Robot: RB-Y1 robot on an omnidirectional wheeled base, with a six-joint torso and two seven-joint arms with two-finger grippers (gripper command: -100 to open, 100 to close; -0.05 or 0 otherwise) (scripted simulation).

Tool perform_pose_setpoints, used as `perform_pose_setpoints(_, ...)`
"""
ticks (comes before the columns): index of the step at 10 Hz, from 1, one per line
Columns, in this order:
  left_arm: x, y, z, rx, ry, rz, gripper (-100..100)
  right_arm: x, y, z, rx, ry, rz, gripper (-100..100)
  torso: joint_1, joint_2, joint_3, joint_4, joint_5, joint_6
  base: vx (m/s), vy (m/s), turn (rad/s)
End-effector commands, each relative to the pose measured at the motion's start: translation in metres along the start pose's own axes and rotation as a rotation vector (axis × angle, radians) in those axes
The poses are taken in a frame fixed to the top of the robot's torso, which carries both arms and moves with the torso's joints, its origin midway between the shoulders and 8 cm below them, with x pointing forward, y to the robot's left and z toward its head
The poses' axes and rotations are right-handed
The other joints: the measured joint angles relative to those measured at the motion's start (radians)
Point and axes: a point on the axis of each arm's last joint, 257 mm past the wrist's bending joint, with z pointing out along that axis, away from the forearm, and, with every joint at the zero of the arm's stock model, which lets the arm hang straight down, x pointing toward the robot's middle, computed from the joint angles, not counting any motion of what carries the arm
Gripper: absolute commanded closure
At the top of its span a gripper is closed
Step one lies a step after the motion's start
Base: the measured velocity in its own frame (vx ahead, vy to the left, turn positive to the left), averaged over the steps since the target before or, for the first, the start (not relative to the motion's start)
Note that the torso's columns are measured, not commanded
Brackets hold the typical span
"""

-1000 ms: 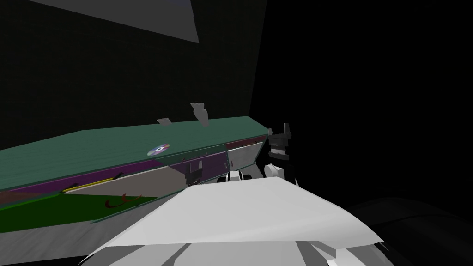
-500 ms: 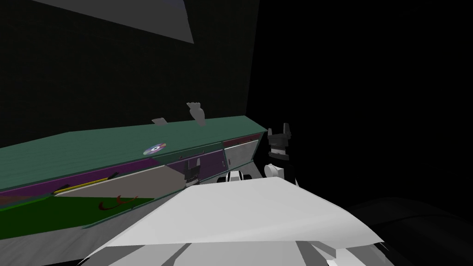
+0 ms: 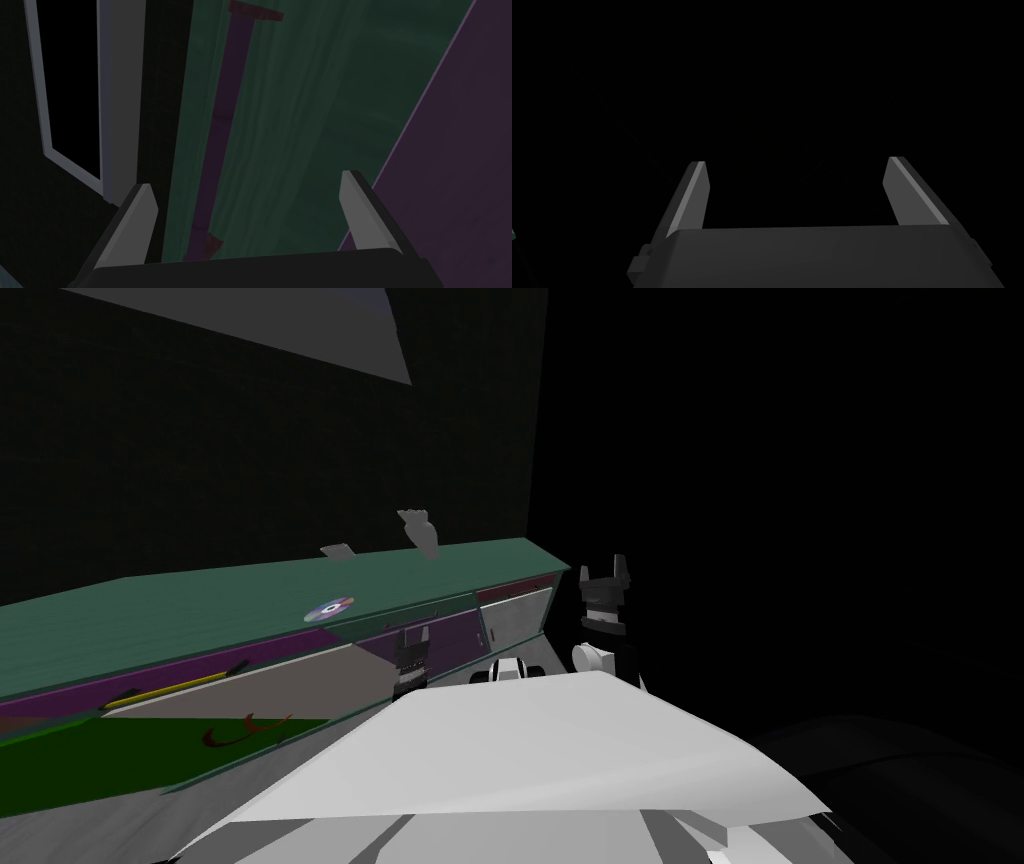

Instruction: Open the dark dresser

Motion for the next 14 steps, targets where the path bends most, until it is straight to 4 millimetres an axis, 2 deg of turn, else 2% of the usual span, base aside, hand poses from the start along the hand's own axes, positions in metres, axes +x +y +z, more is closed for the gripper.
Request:
perform_pose_setpoints(1, -0.011, 0.007, 0.005, -0.012, -0.009, 0.008, -100, 0.000, 0.000, 0.000, 0.000, 0.000, 0.000, 0, -0.001, 0.001, 0.001, 0.000, 0.000, -0.001, -0.037, -0.023, 0.011)
perform_pose_setpoints(2, -0.026, 0.003, 0.021, 0.007, -0.016, 0.018, -100, 0.000, 0.000, 0.000, 0.000, 0.000, 0.000, 0, 0.001, -0.001, 0.000, 0.000, 0.000, -0.001, -0.077, -0.027, -0.113)
perform_pose_setpoints(3, -0.025, 0.005, 0.026, 0.009, -0.014, 0.015, -100, 0.000, 0.000, 0.000, 0.000, 0.000, 0.000, 0, 0.000, 0.000, 0.000, 0.000, 0.000, 0.000, -0.079, -0.035, -0.072)
perform_pose_setpoints(4, -0.028, 0.010, 0.021, -0.009, -0.022, 0.021, -100, 0.000, 0.000, 0.000, 0.000, 0.000, 0.000, 0, 0.000, 0.000, 0.000, 0.000, 0.000, -0.001, -0.037, -0.031, 0.002)
perform_pose_setpoints(5, -0.043, 0.004, 0.038, 0.016, -0.031, 0.028, -100, 0.000, 0.000, 0.000, 0.000, 0.000, 0.000, 0, 0.000, -0.002, -0.001, -0.001, 0.000, -0.001, -0.069, -0.072, -0.133)
perform_pose_setpoints(7, -0.046, 0.012, 0.037, -0.003, -0.040, 0.031, -100, 0.000, 0.000, 0.000, 0.000, 0.000, 0.000, 0, -0.001, -0.001, 0.000, 0.000, 0.000, -0.001, -0.049, -0.041, -0.024)
perform_pose_setpoints(8, -0.061, 0.004, 0.055, 0.025, -0.052, 0.036, -100, 0.000, 0.000, 0.000, 0.000, 0.000, 0.000, 0, 0.002, -0.002, -0.001, -0.001, 0.000, -0.001, -0.067, -0.037, -0.100)
perform_pose_setpoints(9, -0.059, 0.006, 0.061, 0.029, -0.050, 0.032, -100, 0.000, 0.000, 0.000, 0.000, 0.000, 0.000, 0, 0.001, 0.000, 0.000, 0.000, 0.000, 0.000, -0.079, -0.040, -0.084)
perform_pose_setpoints(10, -0.064, 0.012, 0.054, 0.006, -0.062, 0.039, -100, 0.000, 0.000, 0.000, 0.000, 0.000, 0.000, 0, 0.000, 0.000, 0.000, 0.000, 0.000, -0.001, -0.042, -0.025, -0.002)
perform_pose_setpoints(11, -0.077, 0.003, 0.073, 0.035, -0.077, 0.040, -100, 0.000, 0.000, 0.000, 0.000, 0.000, 0.000, 0, 0.001, -0.001, 0.000, 0.000, 0.000, -0.001, -0.072, -0.053, -0.113)
perform_pose_setpoints(12, -0.078, 0.007, 0.074, 0.027, -0.082, 0.040, -100, 0.000, 0.000, 0.000, 0.000, 0.000, 0.000, 0, -0.001, 0.000, 0.000, 0.000, 0.000, 0.000, -0.076, -0.052, -0.070)
perform_pose_setpoints(13, -0.094, -0.002, 0.088, 0.051, -0.102, 0.042, -100, 0.000, 0.000, 0.000, 0.000, 0.000, 0.000, 0, -0.001, 0.000, 0.000, 0.000, 0.000, -0.001, -0.097, -0.078, -0.109)
perform_pose_setpoints(14, -0.094, 0.004, 0.091, 0.041, -0.110, 0.040, -100, 0.000, 0.000, 0.000, 0.000, 0.000, 0.000, 0, -0.002, 0.001, 0.000, 0.000, -0.001, 0.000, -0.082, -0.063, -0.062)
